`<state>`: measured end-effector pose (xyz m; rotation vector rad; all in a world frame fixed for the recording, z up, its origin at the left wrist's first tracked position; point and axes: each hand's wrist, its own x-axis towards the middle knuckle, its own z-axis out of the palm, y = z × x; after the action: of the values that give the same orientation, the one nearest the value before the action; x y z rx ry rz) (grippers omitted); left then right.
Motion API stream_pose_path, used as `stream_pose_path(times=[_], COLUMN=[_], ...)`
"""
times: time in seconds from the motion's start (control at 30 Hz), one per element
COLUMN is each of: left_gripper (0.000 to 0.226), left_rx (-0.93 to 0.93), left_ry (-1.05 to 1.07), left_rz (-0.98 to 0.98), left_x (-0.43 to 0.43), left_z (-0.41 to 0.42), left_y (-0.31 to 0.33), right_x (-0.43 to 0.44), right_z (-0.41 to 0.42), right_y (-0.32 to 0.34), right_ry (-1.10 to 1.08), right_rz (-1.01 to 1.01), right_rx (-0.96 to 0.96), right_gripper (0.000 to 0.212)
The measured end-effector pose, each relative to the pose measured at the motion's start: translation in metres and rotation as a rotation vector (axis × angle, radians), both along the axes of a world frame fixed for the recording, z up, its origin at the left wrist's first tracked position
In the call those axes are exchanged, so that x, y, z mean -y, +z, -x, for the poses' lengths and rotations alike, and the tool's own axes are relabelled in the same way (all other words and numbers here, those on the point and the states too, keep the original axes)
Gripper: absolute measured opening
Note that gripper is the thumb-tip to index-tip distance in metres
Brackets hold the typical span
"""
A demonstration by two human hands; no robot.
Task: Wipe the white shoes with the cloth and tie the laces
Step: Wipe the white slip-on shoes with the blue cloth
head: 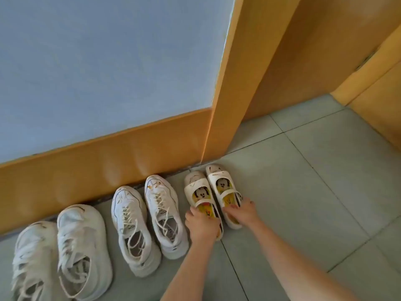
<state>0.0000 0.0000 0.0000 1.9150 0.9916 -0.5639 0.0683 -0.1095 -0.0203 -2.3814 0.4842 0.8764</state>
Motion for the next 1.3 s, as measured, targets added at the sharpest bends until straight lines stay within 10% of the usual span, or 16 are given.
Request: stream_pose_path(times=[0.3, 0.77, 1.3], left_gripper=[0.121, 0.094, 0.09], left_rx=[-0.015, 0.005, 0.185], left_ry=[0.048, 0.098, 0.064], left_rz=[-0.095, -0.222, -0.247], left_x=[0.022, 0.024, 0.006], left_z=[-0.016, -0.015, 0.12], left_y=[-0.064, -0.083, 0.061], right_x=[-0.005, -0.001, 0.037], right_z=[-0.026, -0.019, 0.084], right_y=[-0.062, -0.066, 0.09], right_ry=[0.018, 0.04, 0.015], right_rz=[0.074, 0.105, 0.04], right_rx=[0.005, 0.111, 0.317], right_gripper=[0.098, 0.084, 0.073])
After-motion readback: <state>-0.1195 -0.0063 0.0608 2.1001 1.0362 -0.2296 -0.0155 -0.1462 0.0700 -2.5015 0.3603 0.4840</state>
